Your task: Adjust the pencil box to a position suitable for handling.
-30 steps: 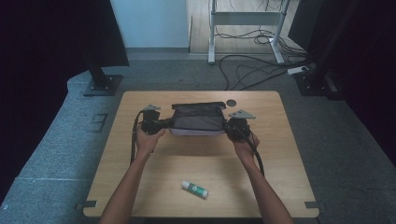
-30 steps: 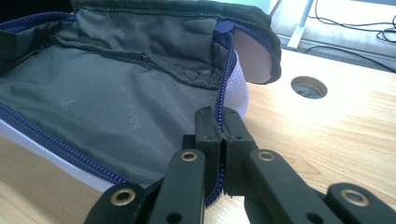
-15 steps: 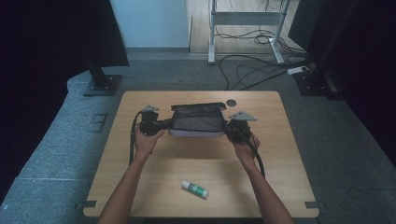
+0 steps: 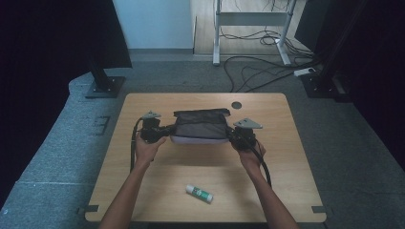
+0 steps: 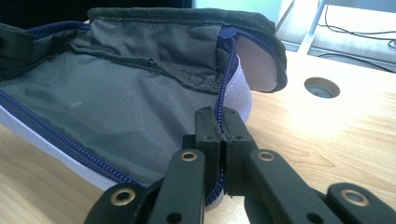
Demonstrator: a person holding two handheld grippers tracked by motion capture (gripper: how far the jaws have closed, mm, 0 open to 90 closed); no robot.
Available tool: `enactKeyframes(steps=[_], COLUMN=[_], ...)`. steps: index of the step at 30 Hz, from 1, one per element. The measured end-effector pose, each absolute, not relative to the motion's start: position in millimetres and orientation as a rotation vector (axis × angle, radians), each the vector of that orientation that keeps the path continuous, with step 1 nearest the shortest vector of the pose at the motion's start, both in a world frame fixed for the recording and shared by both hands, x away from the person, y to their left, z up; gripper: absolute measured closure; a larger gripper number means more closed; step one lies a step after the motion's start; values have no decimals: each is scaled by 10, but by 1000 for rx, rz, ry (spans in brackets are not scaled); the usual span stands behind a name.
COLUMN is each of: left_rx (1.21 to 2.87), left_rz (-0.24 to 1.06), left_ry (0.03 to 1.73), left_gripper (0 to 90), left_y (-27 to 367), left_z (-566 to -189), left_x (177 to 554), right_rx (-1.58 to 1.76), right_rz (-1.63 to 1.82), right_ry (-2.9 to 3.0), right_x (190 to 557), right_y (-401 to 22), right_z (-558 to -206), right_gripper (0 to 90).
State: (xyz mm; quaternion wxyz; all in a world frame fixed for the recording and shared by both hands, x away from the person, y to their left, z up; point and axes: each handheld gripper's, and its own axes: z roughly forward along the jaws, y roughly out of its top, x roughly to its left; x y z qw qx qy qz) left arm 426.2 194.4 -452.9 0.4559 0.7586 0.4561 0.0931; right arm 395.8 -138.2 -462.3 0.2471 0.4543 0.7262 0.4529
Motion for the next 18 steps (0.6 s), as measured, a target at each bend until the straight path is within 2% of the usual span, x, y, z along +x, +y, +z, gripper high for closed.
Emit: enactKeyframes(steps=[18], left_rx=[1904], left_rz=[203], left_ry=[1113], left_gripper=[866], left_y=[1950], left_z=[-4675], left_x=[4101], right_rx=[1225], right_rz=[1236], right_ry=[2003], right_x=[3723], right_y=[-1393], right_z=[-4789], right_gripper=[866])
